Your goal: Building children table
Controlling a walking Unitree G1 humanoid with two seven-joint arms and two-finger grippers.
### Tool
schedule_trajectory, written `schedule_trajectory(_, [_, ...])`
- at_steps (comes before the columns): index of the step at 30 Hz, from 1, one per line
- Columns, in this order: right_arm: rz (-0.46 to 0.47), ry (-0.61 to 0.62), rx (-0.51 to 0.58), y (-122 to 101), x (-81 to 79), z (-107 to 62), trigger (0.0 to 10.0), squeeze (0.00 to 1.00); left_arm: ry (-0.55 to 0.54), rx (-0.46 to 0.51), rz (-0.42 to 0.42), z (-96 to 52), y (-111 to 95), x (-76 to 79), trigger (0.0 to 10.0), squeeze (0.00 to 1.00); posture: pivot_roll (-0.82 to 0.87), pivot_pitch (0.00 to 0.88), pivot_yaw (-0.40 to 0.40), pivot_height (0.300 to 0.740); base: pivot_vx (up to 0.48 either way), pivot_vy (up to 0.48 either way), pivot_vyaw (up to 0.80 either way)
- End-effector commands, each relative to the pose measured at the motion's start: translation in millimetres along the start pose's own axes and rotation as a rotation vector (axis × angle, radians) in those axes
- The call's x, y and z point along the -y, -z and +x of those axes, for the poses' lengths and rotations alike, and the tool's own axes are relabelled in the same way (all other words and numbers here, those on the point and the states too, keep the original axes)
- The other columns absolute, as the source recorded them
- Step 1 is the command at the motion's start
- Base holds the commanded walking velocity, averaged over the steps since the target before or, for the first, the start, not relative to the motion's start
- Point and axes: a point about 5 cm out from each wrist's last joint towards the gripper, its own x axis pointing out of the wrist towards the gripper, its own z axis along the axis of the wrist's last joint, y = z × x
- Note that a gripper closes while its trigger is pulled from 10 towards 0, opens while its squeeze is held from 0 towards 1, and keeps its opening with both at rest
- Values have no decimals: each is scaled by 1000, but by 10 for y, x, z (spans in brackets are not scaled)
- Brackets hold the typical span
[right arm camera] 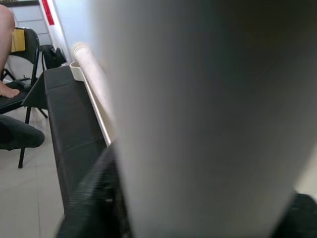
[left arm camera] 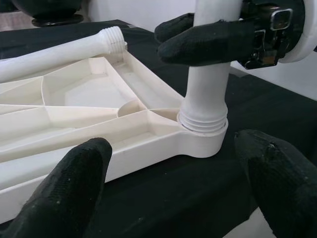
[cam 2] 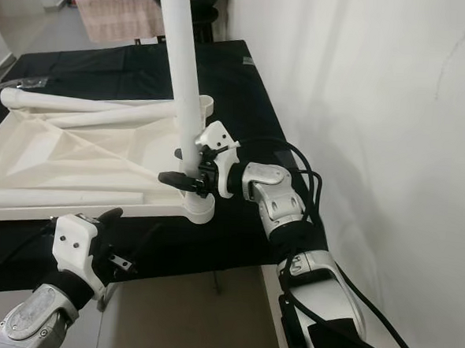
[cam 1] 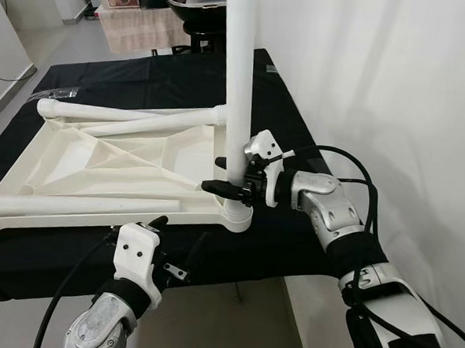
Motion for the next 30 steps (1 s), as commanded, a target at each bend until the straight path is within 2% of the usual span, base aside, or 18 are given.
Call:
schedule_trajectory(1, [0,-60,2,-4,-60,63,0,0,3,-22,-8,-24,30,3,10000,0,-22,95,53,740,0,0,0])
schedule_trajectory(3, [-6,-53,-12,53,-57,-15,0,0,9,-24,-12,-33,35,7,10000,0,-29,94,55,740,0,0,0])
schedule_trajectory(7, [-7,-25,-41,107,-74,-66,0,0,11,-25,-13,-34,35,9,10000,0,-28,95,53,740,0,0,0])
schedule_trajectory(8, [23,35,-69,185,-125,-90,0,0,11,-26,-13,-41,37,7,10000,0,-29,98,36,740,0,0,0])
schedule_trajectory(9, [55,170,-115,279,-189,-82,0,0,11,-26,-13,-46,39,5,10000,0,-29,98,36,740,0,0,0])
schedule_trajectory(10, [55,170,-115,279,-189,-82,0,0,11,-26,-13,-46,39,5,10000,0,-29,98,36,740,0,0,0])
schedule_trajectory(11, [74,270,-147,338,-231,-86,0,0,10,-26,-13,-49,40,4,10000,0,-29,98,36,740,0,0,0])
schedule_trajectory(13, [74,270,-147,338,-231,-86,0,0,10,-26,-13,-49,40,4,10000,0,-29,98,36,740,0,0,0])
schedule_trajectory(14, [153,667,-174,457,-440,-85,0,0,6,-25,-14,-49,36,-14,10000,0,-37,114,57,740,0,0,0])
schedule_trajectory(15, [153,638,-174,484,-589,-48,0,0,3,-26,-14,-47,38,-26,10000,0,-41,109,58,740,0,0,0])
schedule_trajectory(17, [188,629,-171,506,-633,-40,0,0,3,-27,-15,-40,38,-31,10000,0,-33,98,56,740,0,0,0])
schedule_trajectory(18, [168,576,-166,498,-632,-6,0,0,9,-29,-16,-34,42,-34,10000,0,-26,99,46,740,0,0,0])
schedule_trajectory(24, [145,555,-163,454,-554,83,0,0,10,-26,-17,-26,40,-34,10000,0,-32,98,49,740,0,0,0])
schedule_trajectory(25, [143,535,-140,393,-536,109,10000,0,-1,-22,-18,-25,35,-36,10000,0,-25,98,50,740,0,0,0])
schedule_trajectory(26, [141,522,-122,348,-524,122,10000,0,-9,-20,-18,-24,32,-38,10000,0,-25,98,50,740,0,0,0])
schedule_trajectory(27, [141,488,-98,281,-511,141,10000,1000,-12,-18,-19,-23,30,-39,10000,0,-25,98,50,740,0,0,0])
schedule_trajectory(29, [127,388,-37,157,-494,182,10000,1000,-9,-19,-20,-20,25,-36,10000,0,-25,104,54,740,0,0,0])
schedule_trajectory(30, [127,388,-37,157,-494,182,10000,1000,-9,-19,-20,-20,25,-36,10000,0,-25,104,54,740,0,0,0])
